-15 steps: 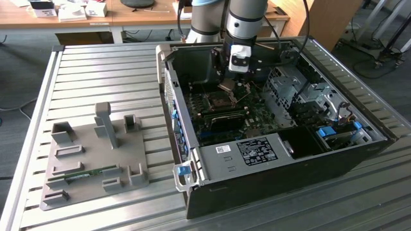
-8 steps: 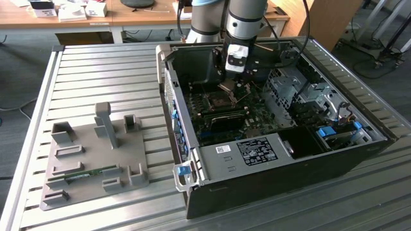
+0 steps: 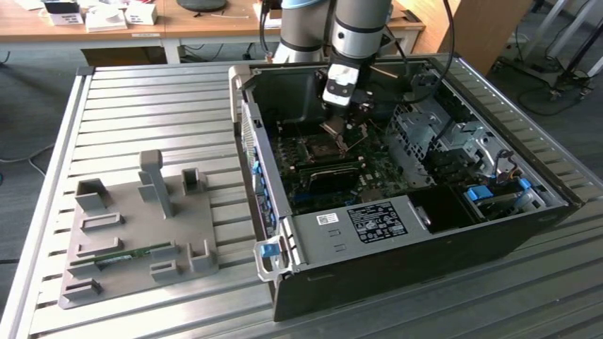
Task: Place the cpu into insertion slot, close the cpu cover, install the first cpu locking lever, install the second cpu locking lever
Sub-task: 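Place the cpu into insertion slot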
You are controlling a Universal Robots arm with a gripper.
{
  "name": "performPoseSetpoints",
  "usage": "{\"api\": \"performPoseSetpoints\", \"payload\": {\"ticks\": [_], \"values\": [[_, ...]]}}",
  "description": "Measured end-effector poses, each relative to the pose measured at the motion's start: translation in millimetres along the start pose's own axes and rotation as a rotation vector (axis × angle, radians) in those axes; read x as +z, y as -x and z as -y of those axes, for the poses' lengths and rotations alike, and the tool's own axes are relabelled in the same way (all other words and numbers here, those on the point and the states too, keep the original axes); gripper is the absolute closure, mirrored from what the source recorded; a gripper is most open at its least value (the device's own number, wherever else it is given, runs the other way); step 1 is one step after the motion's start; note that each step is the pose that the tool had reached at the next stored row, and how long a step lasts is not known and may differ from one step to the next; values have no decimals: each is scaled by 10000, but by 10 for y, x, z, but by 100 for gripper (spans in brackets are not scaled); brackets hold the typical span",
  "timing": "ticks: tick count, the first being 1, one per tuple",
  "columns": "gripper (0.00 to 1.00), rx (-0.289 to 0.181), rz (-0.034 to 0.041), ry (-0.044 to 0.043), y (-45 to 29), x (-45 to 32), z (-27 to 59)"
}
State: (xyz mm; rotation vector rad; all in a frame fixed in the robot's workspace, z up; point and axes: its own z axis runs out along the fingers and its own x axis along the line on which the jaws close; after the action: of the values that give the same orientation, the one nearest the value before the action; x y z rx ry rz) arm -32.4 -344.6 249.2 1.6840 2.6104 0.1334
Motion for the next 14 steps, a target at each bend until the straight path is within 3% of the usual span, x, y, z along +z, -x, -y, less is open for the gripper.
{"api": "performPoseSetpoints", "payload": {"ticks": [5,14], "values": [[46,828,75,14,0,8,1],[46,861,77,17,0,9,1]]}}
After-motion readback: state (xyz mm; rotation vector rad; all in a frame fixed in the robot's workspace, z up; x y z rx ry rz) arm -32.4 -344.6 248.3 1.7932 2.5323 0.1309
